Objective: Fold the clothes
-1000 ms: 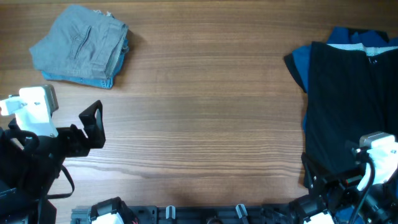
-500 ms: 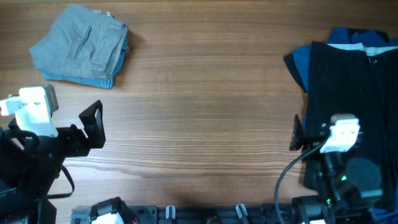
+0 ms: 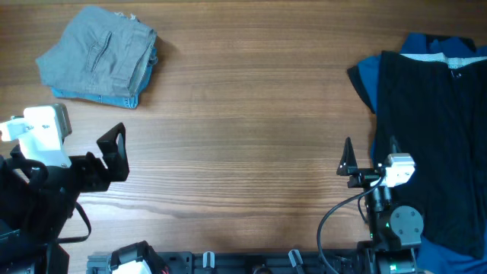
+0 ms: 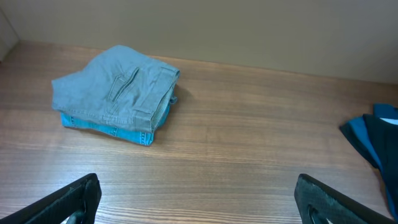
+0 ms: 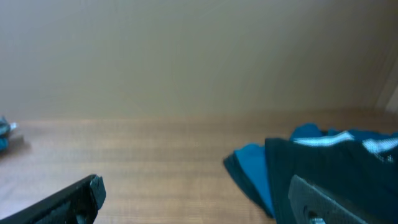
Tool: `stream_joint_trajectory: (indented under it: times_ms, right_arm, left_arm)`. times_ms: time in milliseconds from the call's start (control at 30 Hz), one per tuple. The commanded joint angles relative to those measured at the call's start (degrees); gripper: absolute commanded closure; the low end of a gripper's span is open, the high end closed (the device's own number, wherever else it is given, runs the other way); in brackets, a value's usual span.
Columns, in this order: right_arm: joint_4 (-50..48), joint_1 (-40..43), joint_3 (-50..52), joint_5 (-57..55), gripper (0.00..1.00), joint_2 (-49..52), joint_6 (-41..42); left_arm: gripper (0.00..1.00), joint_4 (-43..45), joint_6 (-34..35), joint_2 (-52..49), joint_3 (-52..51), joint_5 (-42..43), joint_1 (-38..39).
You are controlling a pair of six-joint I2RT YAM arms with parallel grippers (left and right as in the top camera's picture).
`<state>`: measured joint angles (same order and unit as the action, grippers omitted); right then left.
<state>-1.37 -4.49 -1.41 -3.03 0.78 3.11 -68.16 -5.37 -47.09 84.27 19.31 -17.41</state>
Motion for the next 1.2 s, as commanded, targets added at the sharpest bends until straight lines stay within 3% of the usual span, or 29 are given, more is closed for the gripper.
stream_joint_trajectory:
  times_ms: [0,600,767,900,1167]
  right_arm:
    - [-0.3,0.1,1.2,0.9,0.00,-0.6,1.6]
    - [0.7,0.1,1.1,0.9,0.00,-0.2,1.5]
    - [0.7,0.1,1.1,0.9,0.00,-0.2,1.6]
    - [0.7,0.1,1.1,0.9,0.00,-0.2,1.6]
    - [0.7,0.1,1.1,0.9,0.00,-0.2,1.6]
  left_arm:
    - [0.00,0.1,-1.1,-0.1,-0.4,-0.3,-0.1]
    - [0.00,0.1,-1.1,0.3,-0.6,-0.4,0.2]
    - [0.00,1.7,-2.4,6.8,-2.7,-7.0,7.4]
    - [0.00,18.4,1.7,19.3,-21.7,-7.0,14.4]
    - [0.00,46.6,3.2,40.4,-57.8,-3.9,18.4]
